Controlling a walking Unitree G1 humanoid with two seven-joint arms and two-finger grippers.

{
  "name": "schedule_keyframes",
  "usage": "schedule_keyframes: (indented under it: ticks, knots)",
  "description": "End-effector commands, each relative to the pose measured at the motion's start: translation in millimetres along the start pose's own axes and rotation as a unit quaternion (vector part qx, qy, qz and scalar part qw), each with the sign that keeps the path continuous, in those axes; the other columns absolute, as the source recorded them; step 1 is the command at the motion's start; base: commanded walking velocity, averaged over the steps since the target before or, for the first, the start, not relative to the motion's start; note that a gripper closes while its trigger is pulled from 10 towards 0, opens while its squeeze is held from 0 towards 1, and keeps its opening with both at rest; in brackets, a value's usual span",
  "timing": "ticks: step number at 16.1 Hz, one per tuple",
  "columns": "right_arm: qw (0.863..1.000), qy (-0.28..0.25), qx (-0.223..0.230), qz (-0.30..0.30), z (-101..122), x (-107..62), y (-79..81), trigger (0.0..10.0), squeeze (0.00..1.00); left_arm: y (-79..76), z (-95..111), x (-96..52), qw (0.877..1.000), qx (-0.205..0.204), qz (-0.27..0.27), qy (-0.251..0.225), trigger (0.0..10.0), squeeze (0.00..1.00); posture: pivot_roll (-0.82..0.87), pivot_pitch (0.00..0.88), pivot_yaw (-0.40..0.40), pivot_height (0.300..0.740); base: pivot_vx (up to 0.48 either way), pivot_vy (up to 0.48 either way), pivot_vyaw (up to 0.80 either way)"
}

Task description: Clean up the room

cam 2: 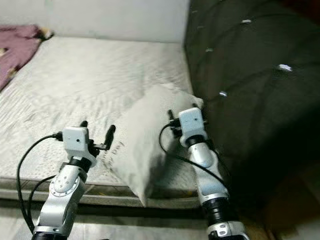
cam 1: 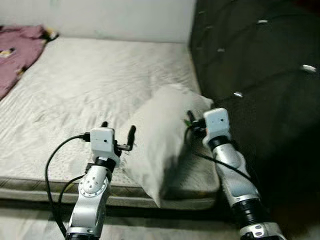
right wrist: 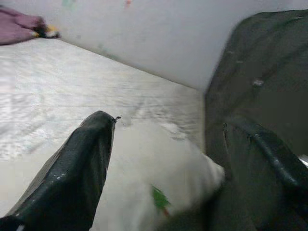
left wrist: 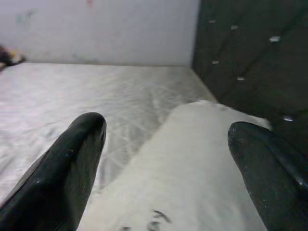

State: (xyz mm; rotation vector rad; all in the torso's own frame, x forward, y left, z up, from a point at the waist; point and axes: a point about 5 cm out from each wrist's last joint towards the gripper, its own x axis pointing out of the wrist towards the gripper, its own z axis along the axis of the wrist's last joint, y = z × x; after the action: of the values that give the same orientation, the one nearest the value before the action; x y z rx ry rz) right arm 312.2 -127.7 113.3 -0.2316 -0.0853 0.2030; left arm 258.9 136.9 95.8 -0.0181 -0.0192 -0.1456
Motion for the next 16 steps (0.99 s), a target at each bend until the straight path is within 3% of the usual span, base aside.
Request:
schedule_keyframes:
  ticks: [1,9,16]
  knots:
    - [1.000,0.003,-0.003,-0.004,-2.1,-1.4,-3.6,10.0,0.00,0.3,-0.3,0.2,1.000,0.001,0.001,0.005,10.0,0.00,-0.07,0.000,0.002,0.740,0.000,0.000,0.00]
    - [1.000,0.006,-0.003,-0.004,-3.3,-1.8,-3.3,10.0,0.00,0.8,-1.5,-1.2,1.000,-0.005,0.004,0.009,10.0,0.00,-0.07,0.000,0.001,0.740,0.000,0.000,0.00]
    - [1.000,0.007,-0.005,-0.004,-3.7,-1.4,-4.3,10.0,0.00,0.9,-3.1,-0.7,1.000,-0.015,0.006,0.016,10.0,0.00,-0.07,0.000,0.000,0.740,0.000,0.474,0.00]
